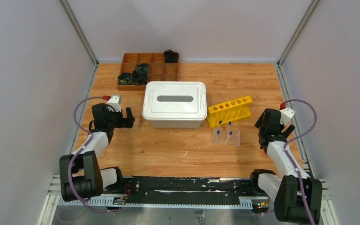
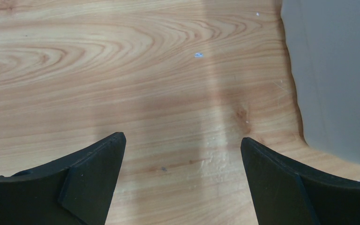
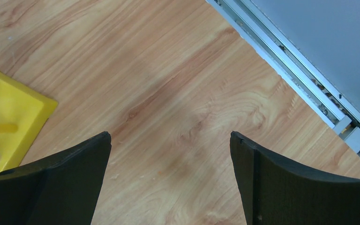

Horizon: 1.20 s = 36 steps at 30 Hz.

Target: Organize the chemistry lab equipment

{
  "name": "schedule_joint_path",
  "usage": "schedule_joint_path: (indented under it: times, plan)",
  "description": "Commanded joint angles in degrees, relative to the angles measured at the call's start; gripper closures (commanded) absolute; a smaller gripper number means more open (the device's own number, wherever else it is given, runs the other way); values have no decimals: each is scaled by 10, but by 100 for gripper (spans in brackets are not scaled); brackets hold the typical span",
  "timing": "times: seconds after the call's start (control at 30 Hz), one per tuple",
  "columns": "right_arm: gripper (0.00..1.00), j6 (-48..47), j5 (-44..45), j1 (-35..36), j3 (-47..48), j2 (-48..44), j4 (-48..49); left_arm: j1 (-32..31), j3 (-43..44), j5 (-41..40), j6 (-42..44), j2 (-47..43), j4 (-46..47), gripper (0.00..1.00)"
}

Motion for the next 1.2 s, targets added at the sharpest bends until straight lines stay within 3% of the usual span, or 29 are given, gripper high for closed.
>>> schedule_joint_path:
  times: [0.0, 0.07, 0.27, 0.37, 0.5, 0.67, 0.7, 0.8, 0.93, 1.03, 1.13, 1.17]
  plan:
    - [0, -18, 44, -8, -51, 23, 173, 4, -25, -19, -51, 32, 191, 0]
    - [0, -31, 43, -8, -66, 37, 213, 3, -38, -27, -54, 43, 223, 0]
    - [1, -70, 21, 11, -81, 90, 303, 2, -139, -62, -114, 46, 500, 0]
    - [1, -82, 4, 20, -101, 114, 378, -4, -150, -51, -115, 80, 556, 0]
    - [1, -107, -1, 33, -115, 144, 454, -22, -159, -76, -98, 65, 550, 0]
    - [2, -170, -25, 74, -150, 149, 544, -92, -237, -136, -32, 116, 735, 0]
    - [2, -183, -38, 81, -156, 151, 559, -98, -229, -143, -32, 124, 728, 0]
    - [1, -220, -106, 83, -166, 172, 606, -100, -171, -154, -23, 93, 566, 0]
    - [0, -249, -113, 85, -200, 279, 801, -100, -159, -160, -33, 109, 570, 0]
    - [0, -225, -110, 85, -126, 225, 574, -100, -160, -161, -33, 110, 576, 0]
    - [0, -250, -100, 93, -154, 267, 696, -100, -160, -160, -33, 109, 573, 0]
    - [0, -247, -101, 93, -149, 259, 671, -100, -160, -161, -33, 110, 574, 0]
